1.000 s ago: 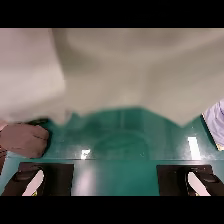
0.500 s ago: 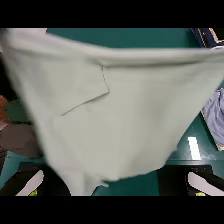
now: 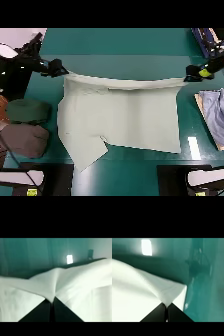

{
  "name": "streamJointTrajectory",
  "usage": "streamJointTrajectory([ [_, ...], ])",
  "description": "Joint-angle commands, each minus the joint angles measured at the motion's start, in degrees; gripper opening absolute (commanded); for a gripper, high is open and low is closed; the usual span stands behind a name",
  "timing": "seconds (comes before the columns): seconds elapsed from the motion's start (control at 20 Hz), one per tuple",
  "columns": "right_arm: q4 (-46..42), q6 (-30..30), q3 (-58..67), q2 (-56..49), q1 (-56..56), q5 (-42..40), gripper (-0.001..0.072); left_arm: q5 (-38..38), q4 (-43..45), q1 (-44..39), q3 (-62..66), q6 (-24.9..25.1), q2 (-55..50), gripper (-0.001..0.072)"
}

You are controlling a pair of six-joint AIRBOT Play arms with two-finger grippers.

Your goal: Fold the shirts.

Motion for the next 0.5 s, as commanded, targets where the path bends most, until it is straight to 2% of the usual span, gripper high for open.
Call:
streamJointTrajectory([
  [0.0, 7.89, 0.33, -0.33, -4.90, -0.90, -14.40, 0.0011, 4.68, -0.96, -1.22, 9.22, 2.34, -11.02, 0.0024],
  [0.1, 8.52, 0.33, -0.20, -4.72, -0.90, -19.65, 0.0011, 6.40, -0.59, -1.14, 14.23, 2.36, -13.49, 0.0024],
  [0.2, 8.44, 0.31, 1.09, -4.74, -0.85, -20.50, 0.0011, 7.39, 0.74, -1.16, 16.68, 2.89, -14.05, 0.0025],
  [0.3, 8.31, 0.22, 2.47, -4.74, -0.85, -17.86, 0.0011, 4.98, 1.77, -1.16, 17.38, 4.00, -13.97, 0.0025],
  [0.4, 7.89, -1.97, 2.38, -4.70, -0.31, -12.79, 0.0011, -1.38, 4.33, -1.16, 17.35, 7.41, -13.86, 0.0025],
  [0.45, 6.84, -2.97, 1.68, -4.70, 0.24, -10.25, 0.0011, -4.85, 6.86, -1.16, 17.33, 7.43, -13.86, 0.0024],
])
